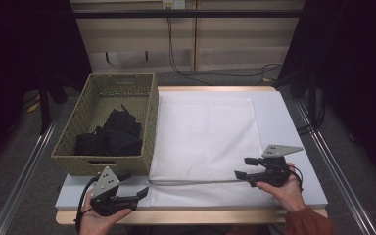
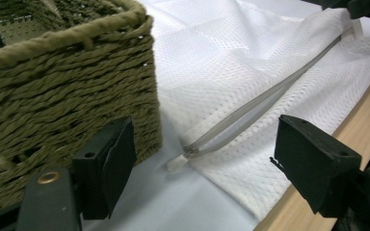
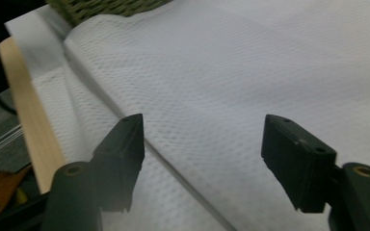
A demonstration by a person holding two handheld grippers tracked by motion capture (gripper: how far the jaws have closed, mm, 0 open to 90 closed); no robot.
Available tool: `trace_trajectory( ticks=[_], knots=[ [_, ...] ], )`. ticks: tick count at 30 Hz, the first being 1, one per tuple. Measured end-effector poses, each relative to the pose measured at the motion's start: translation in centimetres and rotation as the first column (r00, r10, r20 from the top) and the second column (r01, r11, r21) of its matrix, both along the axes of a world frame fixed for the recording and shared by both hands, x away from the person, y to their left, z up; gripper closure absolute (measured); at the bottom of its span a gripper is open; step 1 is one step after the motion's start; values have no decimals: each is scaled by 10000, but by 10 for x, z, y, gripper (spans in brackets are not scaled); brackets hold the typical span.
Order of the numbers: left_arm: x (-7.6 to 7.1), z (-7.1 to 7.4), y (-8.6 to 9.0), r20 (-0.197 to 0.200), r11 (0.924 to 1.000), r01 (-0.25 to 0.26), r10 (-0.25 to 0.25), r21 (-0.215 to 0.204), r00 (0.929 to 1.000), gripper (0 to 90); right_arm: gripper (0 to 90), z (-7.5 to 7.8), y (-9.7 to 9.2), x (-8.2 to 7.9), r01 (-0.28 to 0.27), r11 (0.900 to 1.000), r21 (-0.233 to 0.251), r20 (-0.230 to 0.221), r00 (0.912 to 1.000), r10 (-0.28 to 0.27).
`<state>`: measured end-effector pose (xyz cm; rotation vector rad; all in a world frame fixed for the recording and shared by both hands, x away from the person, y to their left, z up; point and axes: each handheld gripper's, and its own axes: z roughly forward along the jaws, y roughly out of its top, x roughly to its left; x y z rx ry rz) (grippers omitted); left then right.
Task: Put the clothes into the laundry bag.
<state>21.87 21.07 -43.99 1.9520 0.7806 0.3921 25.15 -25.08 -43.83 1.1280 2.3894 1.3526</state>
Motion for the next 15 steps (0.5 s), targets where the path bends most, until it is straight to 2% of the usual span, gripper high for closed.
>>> trace_trajectory(
  ticks=[2, 6, 10, 15],
  knots=[
    [1, 0, -2, -61, 9999, 146, -146, -70, 9999, 222, 381, 0, 11, 2, -481, 9988, -71, 6, 9988, 481],
    [4, -1, -6, -94, 9998, 178, -178, -44, 9998, 221, 376, -3, 31, 10, -1262, 9920, -102, -305, 9916, 1259],
    [5, -1, -6, -132, 9998, 192, -192, -2, 9997, 221, 409, -8, 48, 19, -1686, 9852, -319, -523, 9846, 1668],
    [3, -1, -6, -51, 9997, 235, -234, 97, 9997, 222, 449, -10, 73, 30, -2650, 9624, -588, -731, 9627, 2606]
  ],
)
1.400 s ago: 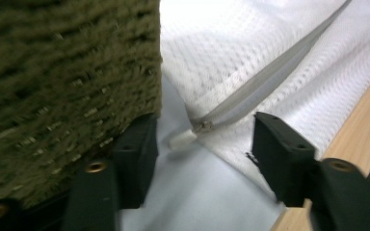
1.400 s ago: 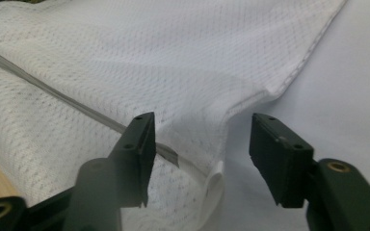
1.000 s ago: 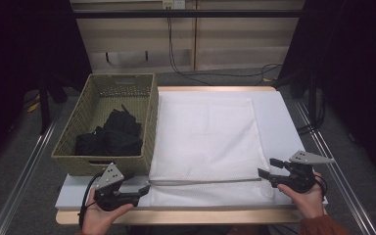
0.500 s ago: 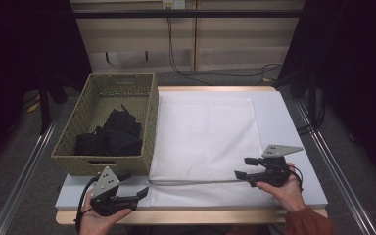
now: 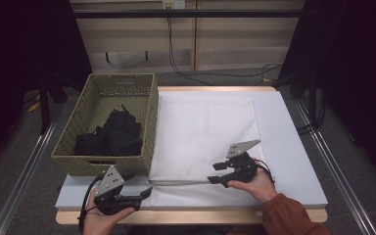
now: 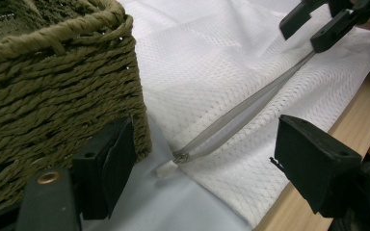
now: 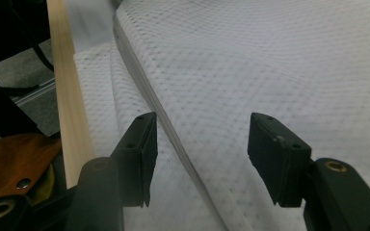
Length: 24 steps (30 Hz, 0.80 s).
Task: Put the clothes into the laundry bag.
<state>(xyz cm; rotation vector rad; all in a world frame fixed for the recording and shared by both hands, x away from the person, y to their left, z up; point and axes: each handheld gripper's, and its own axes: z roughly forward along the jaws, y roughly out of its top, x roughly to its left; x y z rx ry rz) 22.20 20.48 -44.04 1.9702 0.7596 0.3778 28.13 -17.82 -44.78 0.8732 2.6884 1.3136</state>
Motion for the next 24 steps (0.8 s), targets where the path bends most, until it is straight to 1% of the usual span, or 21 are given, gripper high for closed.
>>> trace_trajectory(
  ticks=[1, 2, 3, 4, 5, 6, 7, 8, 10, 12, 13, 15, 16, 17, 18, 19, 20, 21, 23, 24],
  knots=[
    [0, 0, -1, -44, 10000, -16, 16, -53, 10000, 222, 451, -1, 4, 2, -126, 9999, 46, -157, 9998, 126],
    [0, 0, -1, -46, 10000, 6, -6, -46, 10000, 222, 458, -3, 9, 2, -180, 9998, -16, -88, 9998, 180],
    [1, 0, 0, 34, 10000, 58, -58, 49, 10000, 222, 475, -6, 13, 3, -247, 9995, -216, 61, 9997, 248],
    [1, 0, 0, 25, 10000, 68, -68, 40, 10000, 222, 479, -9, 16, 4, -306, 9988, -377, 111, 9995, 310],
    [1, 0, -1, 37, 9999, 74, -75, 74, 10000, 222, 481, -13, 18, 5, -387, 9986, -352, 62, 9992, 389],
    [1, 0, -1, 19, 9999, 96, -96, 72, 10000, 221, 488, -16, 19, 5, -374, 9983, -447, 83, 9993, 378],
    [1, 0, -1, 10, 9999, 127, -127, 94, 9999, 222, 482, -18, 20, 5, -413, 9969, -665, 190, 9989, 427],
    [1, 0, -1, -14, 9997, 95, -95, 205, 10000, 222, 469, -20, 20, 5, -432, 9965, -720, 210, 9988, 448],
    [2, -1, -2, -40, 9998, 100, -100, 173, 9999, 221, 439, -22, 19, 7, -250, 9986, -475, 196, 9995, 260],
    [2, -1, -1, -38, 9998, 93, -92, 199, 10000, 222, 441, -25, 21, 7, -327, 9970, -699, 229, 9991, 344],
    [1, -1, -1, -55, 9998, 67, -66, 191, 10000, 222, 437, -26, 21, 8, -441, 9965, -709, 262, 9986, 461],
    [-1, -1, 0, -112, 9998, 64, -63, 162, 9999, 222, 435, -29, 23, 8, -403, 9946, -958, 327, 9985, 436],
    [-1, -1, 0, -125, 9998, 77, -75, 161, 9999, 222, 431, -31, 23, 8, -438, 9933, -1074, 291, 9985, 472],
    [-1, -1, 0, -119, 9998, 67, -65, 161, 9999, 221, 428, -32, 23, 8, -438, 9926, -1129, 463, 9977, 493],
    [-2, -1, 1, -96, 9998, 5, -3, 181, 10000, 221, 427, -32, 23, 8, -315, 9930, -1138, 446, 9983, 368],
    [-2, -1, 1, -133, 9999, -32, 34, 125, 9999, 222, 423, -33, 22, 11, -314, 9945, -1003, 437, 9984, 359],
    [-2, -1, 1, -128, 10000, -9, 10, 86, 9999, 221, 421, -33, 22, 11, -300, 9944, -1012, 429, 9985, 345],
    [-1, -1, 1, -84, 9999, 12, -11, 141, 10000, 222, 424, -34, 22, 11, -319, 9944, -1005, 503, 9980, 371],
    [-1, -1, 2, -91, 9998, -4, 5, 186, 10000, 222, 418, -34, 22, 12, -197, 9946, -1023, 530, 9983, 252],
    [-1, -1, 2, -88, 9998, -5, 7, 198, 10000, 222, 412, -34, 22, 12, -186, 9937, -1109, 554, 9982, 248]
  ],
)
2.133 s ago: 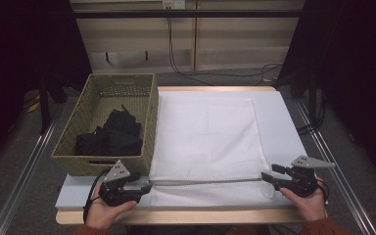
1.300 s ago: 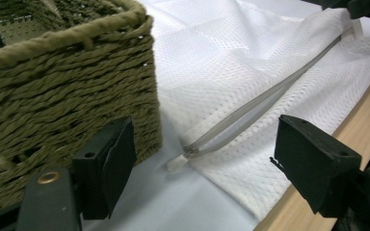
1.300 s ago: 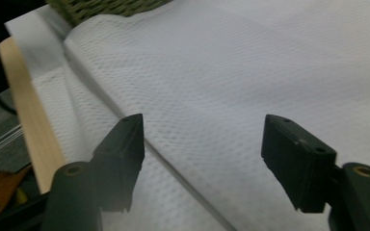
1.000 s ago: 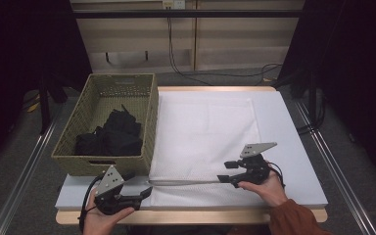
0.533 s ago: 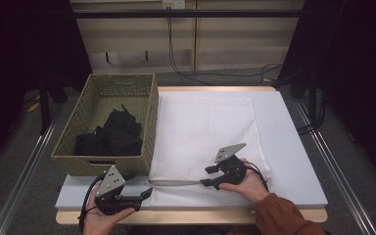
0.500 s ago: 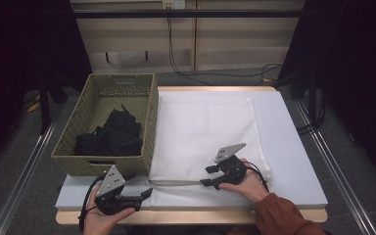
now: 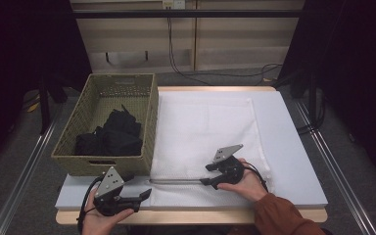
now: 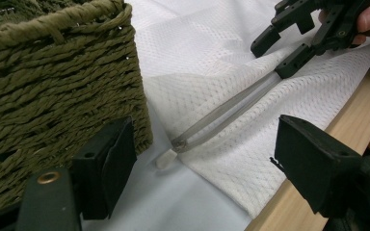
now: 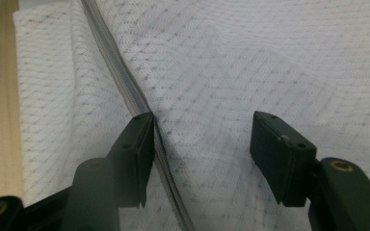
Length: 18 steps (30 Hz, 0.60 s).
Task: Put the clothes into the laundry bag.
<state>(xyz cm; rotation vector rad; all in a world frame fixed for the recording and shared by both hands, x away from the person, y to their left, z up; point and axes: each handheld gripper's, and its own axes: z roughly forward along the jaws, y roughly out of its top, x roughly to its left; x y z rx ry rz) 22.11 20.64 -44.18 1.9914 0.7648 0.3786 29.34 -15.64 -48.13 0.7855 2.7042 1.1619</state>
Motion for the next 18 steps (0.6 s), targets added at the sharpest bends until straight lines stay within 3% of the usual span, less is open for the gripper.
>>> trace_trajectory(
  ticks=[2, 6, 13, 18],
  knots=[
    [0, 0, 0, -20, 10000, 0, 0, -26, 10000, 222, 411, 0, 0, 1, 20, 10000, 61, -58, 10000, -20],
    [-1, 0, -1, -33, 9998, 172, -172, 45, 9998, 222, 414, 3, -3, 6, 697, 9972, -278, -130, 9975, -701],
    [-1, 0, -1, -44, 9999, 128, -128, -47, 9999, 222, 618, 4, -7, 14, 1081, 9933, -407, -49, 9941, -1084],
    [0, 0, -2, -48, 9997, 234, -234, 17, 9997, 222, 619, 3, -8, 20, 1257, 9907, -522, 277, 9918, -1244]
  ],
)
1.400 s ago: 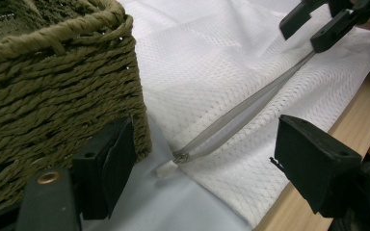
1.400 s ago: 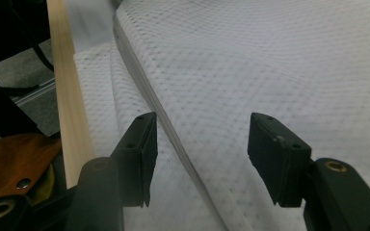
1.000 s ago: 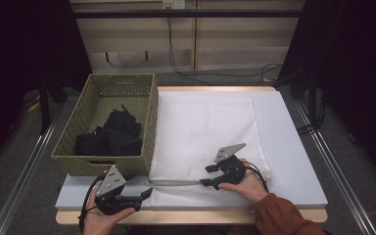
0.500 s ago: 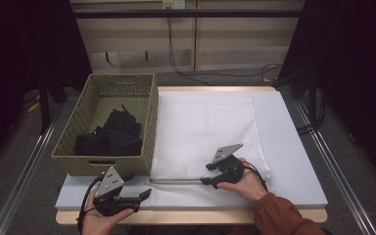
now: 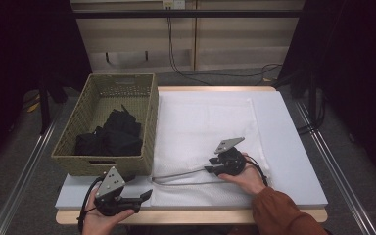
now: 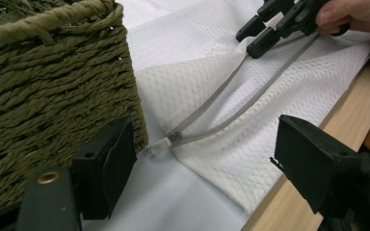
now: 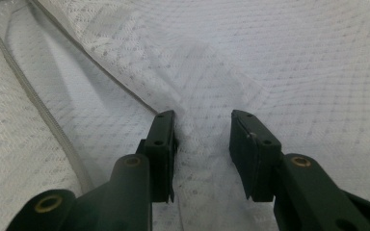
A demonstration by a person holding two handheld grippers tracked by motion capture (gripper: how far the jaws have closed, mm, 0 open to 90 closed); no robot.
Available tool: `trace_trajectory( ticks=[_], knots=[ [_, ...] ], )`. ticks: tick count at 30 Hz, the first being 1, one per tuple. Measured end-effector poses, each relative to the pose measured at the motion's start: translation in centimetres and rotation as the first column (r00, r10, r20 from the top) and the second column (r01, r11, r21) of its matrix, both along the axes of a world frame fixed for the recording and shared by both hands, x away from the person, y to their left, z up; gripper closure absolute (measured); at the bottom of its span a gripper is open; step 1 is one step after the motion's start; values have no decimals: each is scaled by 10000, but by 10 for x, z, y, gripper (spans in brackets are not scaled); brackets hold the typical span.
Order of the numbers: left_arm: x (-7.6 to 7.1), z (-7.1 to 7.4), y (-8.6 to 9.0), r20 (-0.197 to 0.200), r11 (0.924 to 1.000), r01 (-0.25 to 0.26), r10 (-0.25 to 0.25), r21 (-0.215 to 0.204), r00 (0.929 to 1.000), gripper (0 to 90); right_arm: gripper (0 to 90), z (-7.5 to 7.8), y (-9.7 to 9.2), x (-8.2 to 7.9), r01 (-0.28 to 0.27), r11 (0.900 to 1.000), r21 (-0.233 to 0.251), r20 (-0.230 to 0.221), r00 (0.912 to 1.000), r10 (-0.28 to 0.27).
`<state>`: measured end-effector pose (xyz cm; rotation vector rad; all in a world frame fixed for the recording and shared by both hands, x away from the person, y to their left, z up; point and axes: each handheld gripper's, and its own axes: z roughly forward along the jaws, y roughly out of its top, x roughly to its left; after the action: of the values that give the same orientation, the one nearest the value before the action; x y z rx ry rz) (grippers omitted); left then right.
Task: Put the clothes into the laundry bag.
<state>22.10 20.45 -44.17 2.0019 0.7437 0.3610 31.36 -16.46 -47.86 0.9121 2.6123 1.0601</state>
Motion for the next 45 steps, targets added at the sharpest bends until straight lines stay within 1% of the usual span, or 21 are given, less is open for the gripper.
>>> trace_trajectory(
  ticks=[2, 4, 6, 7, 11, 14, 15, 17, 18, 19, 20, 23, 25, 27, 28, 29, 33, 37, 40, 43, 45],
  knots=[
    [0, 0, 0, -13, 10000, 6, -6, -9, 10000, 222, 611, 0, 0, 1, -151, 9999, 33, -88, 9998, 151],
    [0, 0, 1, -1, 10000, -14, 14, 15, 10000, 222, 607, -1, 0, 0, -170, 9999, -34, 57, 9998, 170],
    [0, 0, 1, -7, 10000, -8, 8, 15, 10000, 222, 606, -2, -1, 0, -382, 9992, -69, 302, 9988, 384],
    [0, 0, 1, -21, 10000, -14, 14, 8, 10000, 222, 605, -2, -2, 1, -535, 9985, 94, 230, 9983, 533],
    [0, 0, 1, -32, 10000, -55, 56, 26, 10000, 222, 621, -4, -5, 2, -816, 9966, 119, 427, 9958, 811],
    [0, 0, 0, -54, 10000, 1, -1, -42, 10000, 222, 693, -4, -6, 5, -677, 9974, 231, 281, 9974, 670],
    [-1, 1, 0, -28, 10000, 49, -49, 30, 10000, 222, 730, -3, -7, 7, -461, 9985, 306, 164, 9988, 457],
    [-1, 0, -1, -88, 10000, 37, -36, 53, 10000, 216, 797, -3, -6, 6, -362, 9989, 300, 168, 9992, 357],
    [-1, 0, -1, -77, 10000, 54, -54, 13, 10000, 214, 814, -3, -7, 8, -252, 9994, 249, 131, 9996, 249],
    [-1, 0, 1, -89, 10000, -9, 9, 17, 10000, 214, 834, -3, -7, 9, -176, 9988, 452, -40, 9998, 178],
    [0, 0, 1, -65, 10000, -60, 59, -67, 10000, 214, 837, -3, -9, 11, -136, 9989, 438, -67, 9999, 139],
    [0, 0, 3, -81, 9999, -130, 129, -58, 9999, 214, 876, -3, -9, 12, -210, 9984, 520, -95, 9997, 215],
    [-1, 0, 2, -79, 9999, -118, 118, 2, 9999, 214, 886, -3, -8, 11, -69, 9982, 599, -177, 9998, 79],
    [-1, 0, 2, -84, 10000, -88, 87, -24, 9999, 214, 890, -3, -8, 11, -184, 9982, 567, -223, 9996, 197],
    [-1, 0, 2, -65, 10000, -78, 78, -30, 9999, 214, 891, -2, -7, 11, -136, 9983, 573, -137, 9998, 144],
    [-1, 0, 2, -49, 10000, -81, 81, -23, 10000, 214, 891, 1, -8, 11, 51, 9971, 759, -207, 9998, -35],
    [-2, 1, 3, 0, 9998, -55, 55, -173, 10000, 214, 892, 9, -11, 13, 45, 9922, 1245, -268, 9996, -12],
    [-2, 1, 1, 19, 9996, -43, 44, -280, 10000, 210, 892, 12, -16, 14, 182, 9878, 1546, -177, 9997, -156],
    [-3, 1, 2, 20, 9992, -132, 133, -387, 9999, 208, 893, 14, -18, 14, 290, 9834, 1790, -233, 9994, -253],
    [-3, 1, 2, 69, 9995, -119, 121, -291, 9999, 208, 893, 16, -19, 14, 360, 9789, 2009, -325, 9990, -301],
    [-3, 1, 1, 35, 9993, -117, 118, -366, 9999, 208, 893, 18, -19, 14, 322, 9783, 2049, -285, 9992, -269]
  ],
)
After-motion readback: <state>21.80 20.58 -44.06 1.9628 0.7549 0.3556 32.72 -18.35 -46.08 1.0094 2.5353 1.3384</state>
